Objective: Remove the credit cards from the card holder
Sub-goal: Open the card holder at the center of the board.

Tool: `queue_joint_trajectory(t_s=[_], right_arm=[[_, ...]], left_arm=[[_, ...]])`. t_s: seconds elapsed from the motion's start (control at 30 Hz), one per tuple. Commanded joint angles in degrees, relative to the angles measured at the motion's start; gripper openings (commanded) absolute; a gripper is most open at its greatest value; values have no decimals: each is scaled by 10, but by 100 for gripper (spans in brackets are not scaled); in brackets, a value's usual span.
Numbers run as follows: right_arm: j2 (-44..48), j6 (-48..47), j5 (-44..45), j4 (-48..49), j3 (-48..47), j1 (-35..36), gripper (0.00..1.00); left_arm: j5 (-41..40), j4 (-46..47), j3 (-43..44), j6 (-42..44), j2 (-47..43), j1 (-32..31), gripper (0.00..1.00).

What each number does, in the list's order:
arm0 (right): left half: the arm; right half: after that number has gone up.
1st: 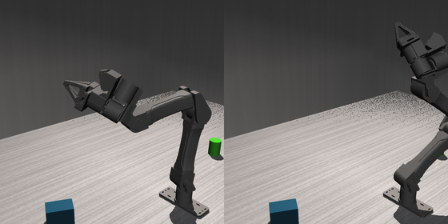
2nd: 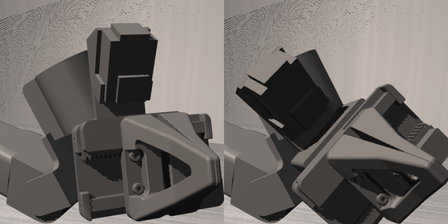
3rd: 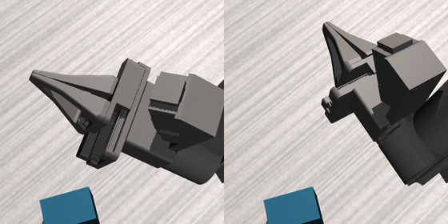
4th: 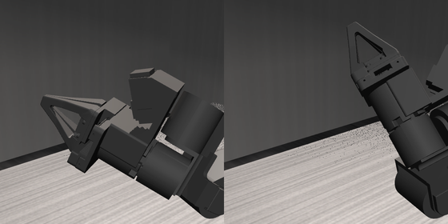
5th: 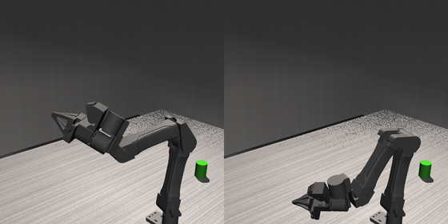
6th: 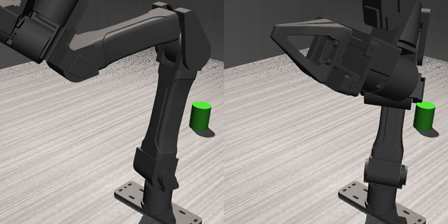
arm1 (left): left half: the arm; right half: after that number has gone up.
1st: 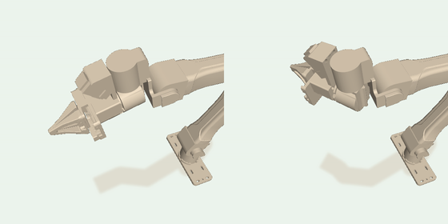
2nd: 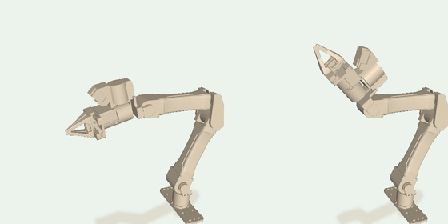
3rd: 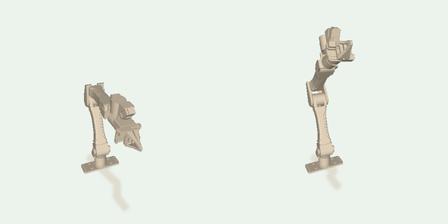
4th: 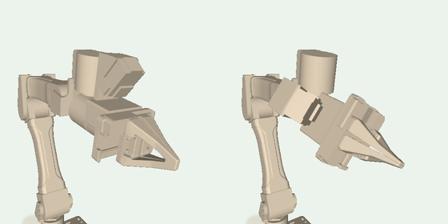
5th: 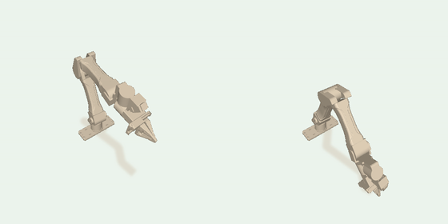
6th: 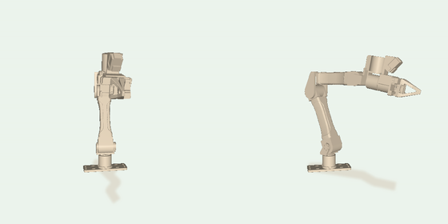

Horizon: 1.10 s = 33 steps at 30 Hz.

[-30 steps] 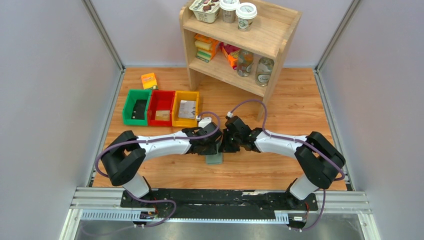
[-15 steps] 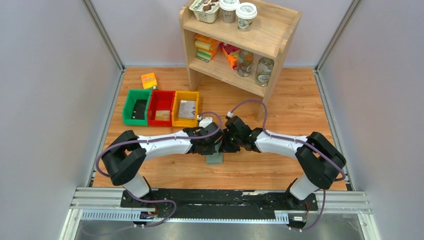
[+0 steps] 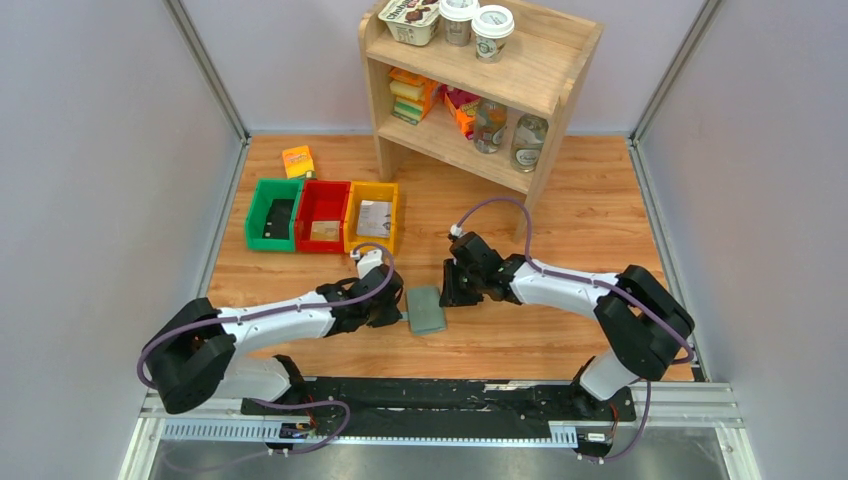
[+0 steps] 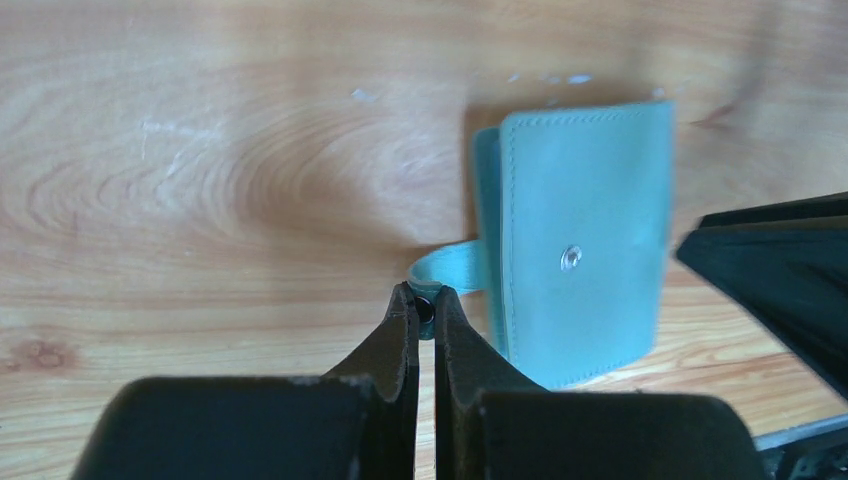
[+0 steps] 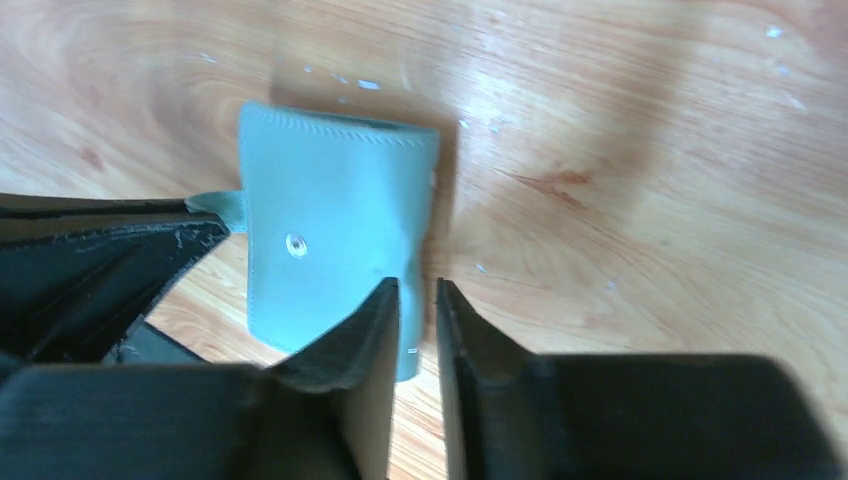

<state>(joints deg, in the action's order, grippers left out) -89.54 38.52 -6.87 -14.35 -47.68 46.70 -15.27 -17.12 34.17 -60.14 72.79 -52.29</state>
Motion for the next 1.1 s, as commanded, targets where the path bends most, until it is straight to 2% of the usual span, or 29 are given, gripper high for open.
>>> queue_joint_trajectory(t_s=[0.0,0.07,0.2,0.23,0.37,0.43,0.47,0.7,0.9,1.07], right_arm=[[34,-41,35,-60,-34,-2,38],[52,-47,48,-85,-47,6,51],[55,-54,112,-140,-91,43,66],[47,-54,125,-152,-105,56,73],[3,-57,184,-196,-157,107,86],[-25,-54,206,-215,-181,122,97],[-38,-52,216,-223,-193,128,100],[-117,-47,266,-252,-254,137,100],[-168,-47,273,-254,-274,138,100],[-177,-52,303,-284,-277,138,100]], left_arm=[[23,68,-51,-58,-8,4,0],[33,107,-72,-75,-12,4,0],[39,145,-105,-96,-27,3,0],[38,150,-109,-99,-31,3,0],[37,184,-134,-115,-35,3,0],[38,198,-147,-123,-30,3,0],[43,212,-154,-125,-27,3,0],[52,242,-168,-129,-13,3,0],[50,242,-171,-129,-16,3,0],[39,205,-164,-133,-22,3,0]])
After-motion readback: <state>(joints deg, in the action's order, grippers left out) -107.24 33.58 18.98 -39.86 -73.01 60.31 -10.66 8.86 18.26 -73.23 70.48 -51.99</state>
